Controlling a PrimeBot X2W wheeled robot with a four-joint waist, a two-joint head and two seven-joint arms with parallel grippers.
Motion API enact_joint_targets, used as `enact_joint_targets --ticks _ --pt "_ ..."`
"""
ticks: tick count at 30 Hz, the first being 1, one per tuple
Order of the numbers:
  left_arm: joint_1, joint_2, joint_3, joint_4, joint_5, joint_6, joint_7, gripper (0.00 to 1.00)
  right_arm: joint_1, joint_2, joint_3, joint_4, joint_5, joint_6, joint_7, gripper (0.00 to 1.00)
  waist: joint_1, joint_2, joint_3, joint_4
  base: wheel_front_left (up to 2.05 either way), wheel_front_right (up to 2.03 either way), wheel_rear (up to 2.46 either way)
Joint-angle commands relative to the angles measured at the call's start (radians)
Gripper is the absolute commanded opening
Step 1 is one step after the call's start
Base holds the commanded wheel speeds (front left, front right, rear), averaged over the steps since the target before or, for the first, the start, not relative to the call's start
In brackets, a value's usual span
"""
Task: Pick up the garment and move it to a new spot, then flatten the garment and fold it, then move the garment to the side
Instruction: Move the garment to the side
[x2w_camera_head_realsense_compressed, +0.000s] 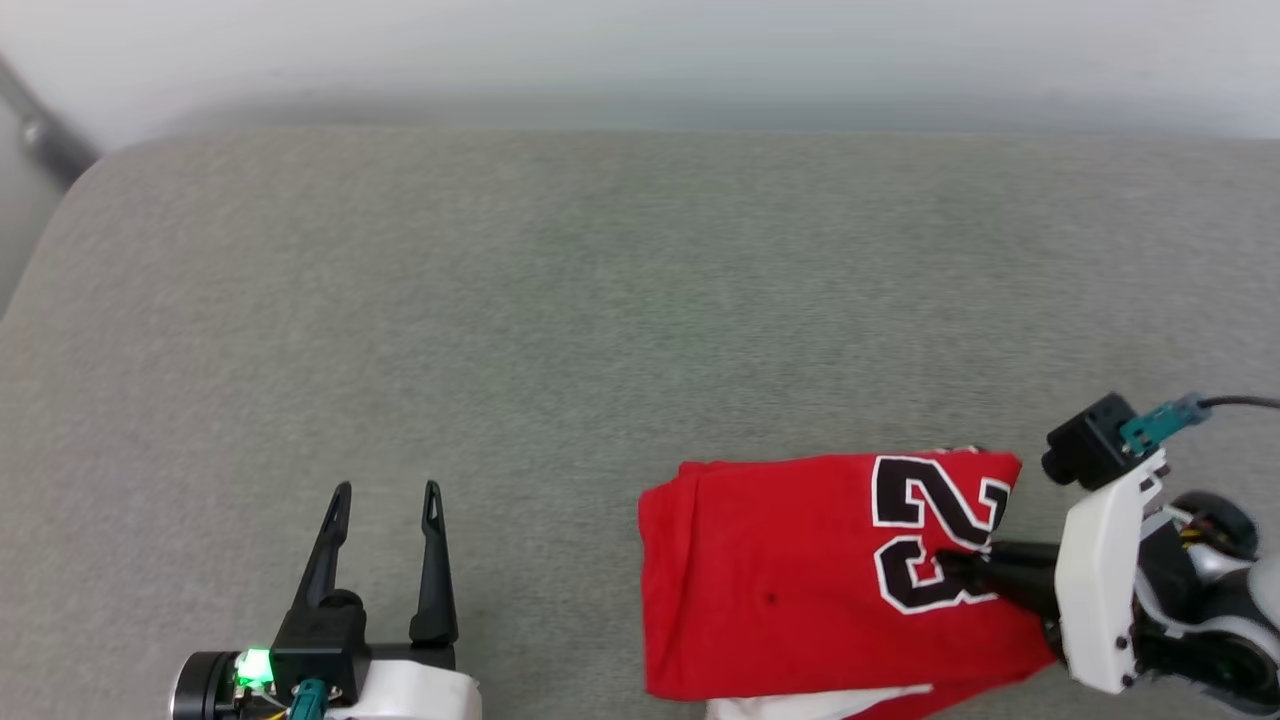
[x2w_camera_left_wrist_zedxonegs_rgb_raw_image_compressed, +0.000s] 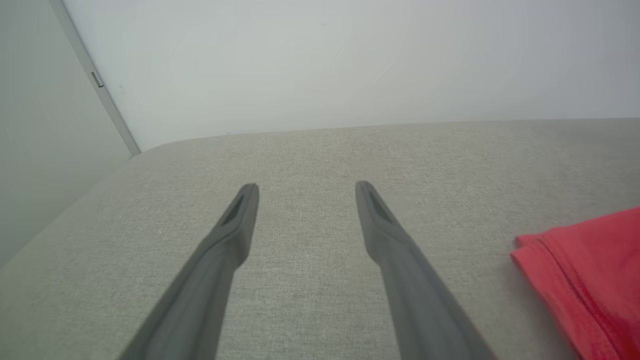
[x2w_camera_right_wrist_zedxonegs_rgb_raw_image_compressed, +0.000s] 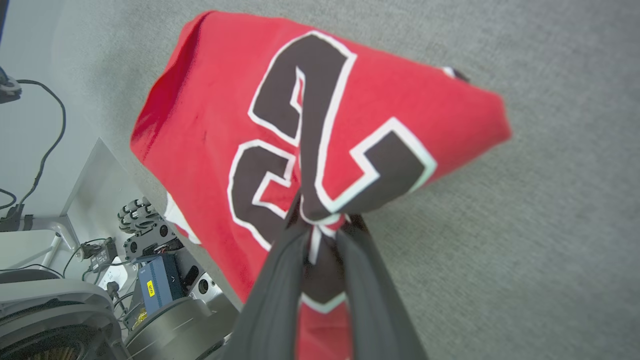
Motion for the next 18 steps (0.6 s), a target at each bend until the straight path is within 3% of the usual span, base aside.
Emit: enact_joint_targets --ticks 1,10,18 --pt "0.012 -0.001 0.004 -0.003 -0.005 -0.001 -0.002 1.0 -0.03 -0.03 0.011 -0.023 -0.011 0.0 -0.005 0.0 0.0 0.0 -0.035 -0.059 0.0 0.0 0.0" --pt "0.016 -0.004 0.029 -0.033 0.004 0.001 -0.002 1.0 -0.183 -0.157 0.075 -0.071 -0.102 0.0 0.017 0.0 0.0 0.0 0.004 -0.234 0.0 0.0 0.0" --pt "-0.055 0.051 0.063 -0.067 0.031 -0.016 -0.002 1.0 -0.321 -0.229 0.06 0.078 -0.19 -0.001 -0.079 0.0 0.0 0.0 0.148 -0.357 0.0 0.0 0.0"
